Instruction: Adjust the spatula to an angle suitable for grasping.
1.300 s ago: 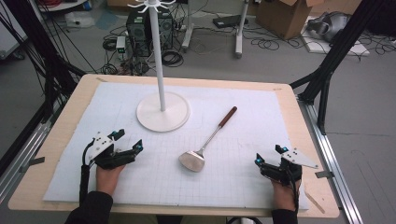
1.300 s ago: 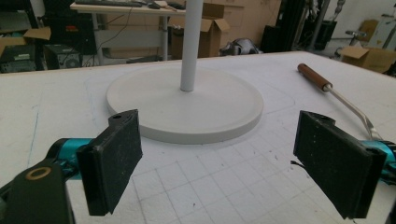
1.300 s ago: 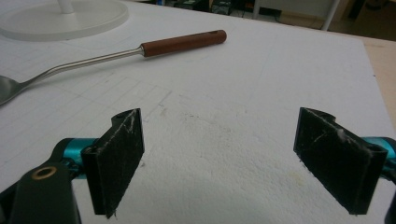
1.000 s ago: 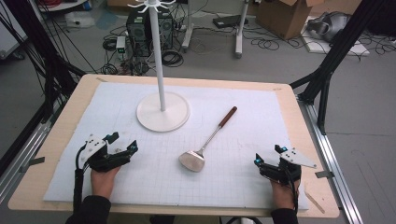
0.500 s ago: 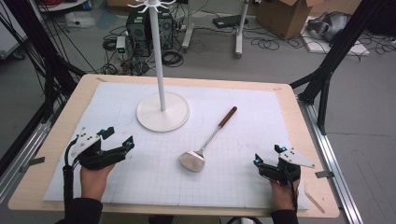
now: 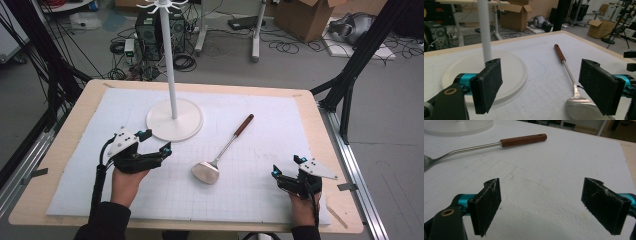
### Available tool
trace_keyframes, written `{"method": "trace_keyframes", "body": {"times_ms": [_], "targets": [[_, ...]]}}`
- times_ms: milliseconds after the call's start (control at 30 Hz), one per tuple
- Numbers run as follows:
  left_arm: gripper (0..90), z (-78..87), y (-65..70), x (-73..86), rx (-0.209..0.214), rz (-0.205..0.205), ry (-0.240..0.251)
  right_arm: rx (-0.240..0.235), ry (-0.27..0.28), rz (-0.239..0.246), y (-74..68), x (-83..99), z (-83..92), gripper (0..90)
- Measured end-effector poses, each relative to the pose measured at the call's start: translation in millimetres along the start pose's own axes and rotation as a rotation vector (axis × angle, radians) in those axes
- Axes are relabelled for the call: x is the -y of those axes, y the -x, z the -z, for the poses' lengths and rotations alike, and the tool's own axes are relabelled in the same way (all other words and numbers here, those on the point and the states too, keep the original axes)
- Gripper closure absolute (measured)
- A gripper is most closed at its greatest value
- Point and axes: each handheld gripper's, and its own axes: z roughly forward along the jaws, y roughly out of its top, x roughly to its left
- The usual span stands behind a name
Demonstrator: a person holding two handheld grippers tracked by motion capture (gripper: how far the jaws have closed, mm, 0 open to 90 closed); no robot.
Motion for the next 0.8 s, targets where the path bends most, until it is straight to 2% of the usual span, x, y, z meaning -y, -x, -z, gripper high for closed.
{"method": "trace_keyframes", "body": {"times_ms": [200, 367, 467, 500, 533, 700, 800], "targets": [[19.3, -24.8, 13.8, -2.8, 0.029, -0.011, -0.046, -0.001, 0.003, -0.02, 0.6, 0.2, 0.8, 14.7], [22.4, -46.7, 29.2, -7.7, 0.074, -0.017, -0.096, -0.008, 0.008, -0.028, 2.5, 0.5, 1.3, 14.6], [26.1, -63.5, 38.1, -9.0, 0.114, -0.029, -0.148, -0.008, 0.022, -0.04, 2.7, 0.9, 2.6, 14.6], [27.5, -76.6, 44.7, -8.2, 0.142, -0.035, -0.184, -0.006, 0.028, -0.034, 3.5, 1.1, 2.5, 14.6], [28.8, -76.6, 44.7, -8.2, 0.142, -0.035, -0.184, -0.007, 0.028, -0.036, 3.5, 1.2, 2.7, 14.6], [32.6, -108.7, 61.3, -1.5, 0.181, -0.064, -0.298, -0.013, 0.029, -0.03, 3.3, 1.3, 2.9, 14.7], [35.3, -126.4, 66.3, 3.1, 0.19, -0.064, -0.353, -0.015, 0.036, -0.035, 3.8, 1.6, 3.7, 14.7]]}}
